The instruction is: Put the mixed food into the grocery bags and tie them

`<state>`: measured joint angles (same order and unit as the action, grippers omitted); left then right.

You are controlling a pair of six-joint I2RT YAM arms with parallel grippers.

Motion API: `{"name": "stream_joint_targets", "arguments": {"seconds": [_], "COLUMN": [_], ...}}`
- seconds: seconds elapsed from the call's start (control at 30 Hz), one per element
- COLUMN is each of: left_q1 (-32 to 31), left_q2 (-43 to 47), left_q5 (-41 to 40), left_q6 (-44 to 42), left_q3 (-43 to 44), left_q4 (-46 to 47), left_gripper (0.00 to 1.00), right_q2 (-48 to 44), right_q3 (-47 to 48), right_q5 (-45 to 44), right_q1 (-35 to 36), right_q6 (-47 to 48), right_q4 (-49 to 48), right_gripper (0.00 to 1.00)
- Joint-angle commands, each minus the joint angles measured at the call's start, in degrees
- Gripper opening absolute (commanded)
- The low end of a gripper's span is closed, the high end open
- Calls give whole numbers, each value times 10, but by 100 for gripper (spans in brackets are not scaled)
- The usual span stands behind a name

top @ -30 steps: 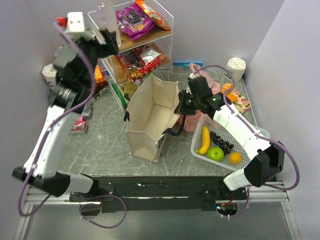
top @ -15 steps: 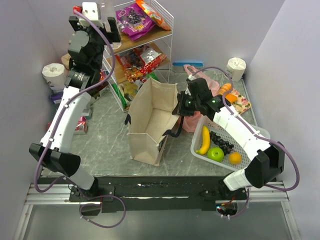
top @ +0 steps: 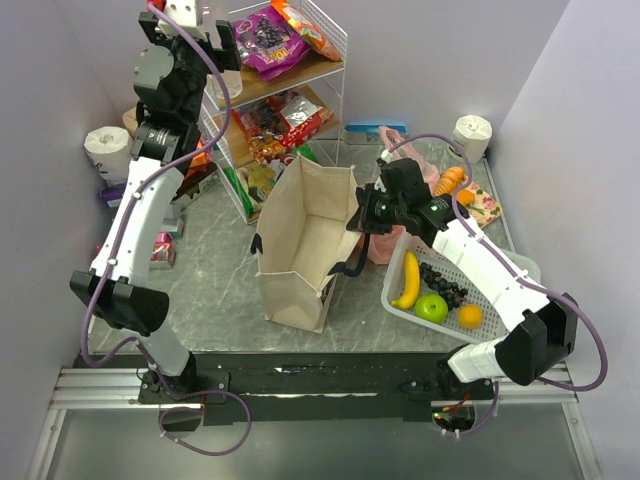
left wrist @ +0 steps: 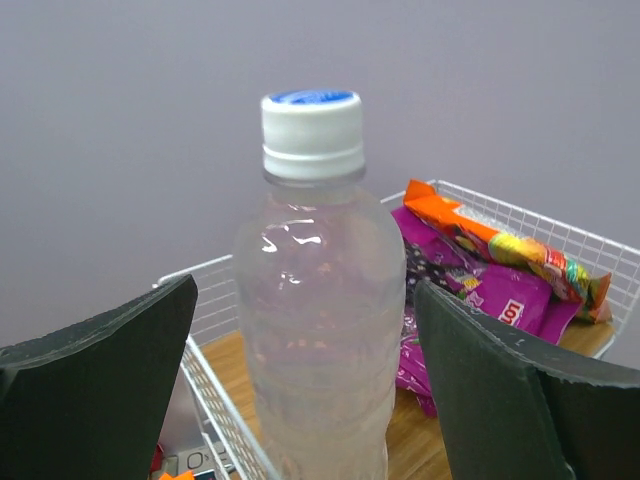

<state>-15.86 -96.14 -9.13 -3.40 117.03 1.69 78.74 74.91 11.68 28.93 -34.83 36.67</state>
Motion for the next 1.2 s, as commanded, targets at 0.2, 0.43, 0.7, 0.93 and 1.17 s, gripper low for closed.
{"name": "stream_joint_targets", "arguments": {"seconds": [0.2,0.43,0.7,0.93,1.17], "left_q1": [8,8,7,8,8], "left_q2": [-20,-12,-1,-3,4], "left_q5": [56,72,84,87,114], "left_q6": [9,11,8,30,71], "left_q3": [33,19,21,58,72], "left_q4": [9,52,98,156,188], "left_gripper": [94,55,19,1,1], "right_q2": [-42,-47,-50,-53,-49], "right_q3": [-2,-6,-6,-8,-4], "right_q5": [-10,-13,-14,-17,-17], "right_q1": [-4,-4,-4,-5,-4], "right_q6": [-1,1,5,8,10], "right_q4": [-28,-27,-25,-24,-24], "right_gripper": [0,0,0,0,0]}}
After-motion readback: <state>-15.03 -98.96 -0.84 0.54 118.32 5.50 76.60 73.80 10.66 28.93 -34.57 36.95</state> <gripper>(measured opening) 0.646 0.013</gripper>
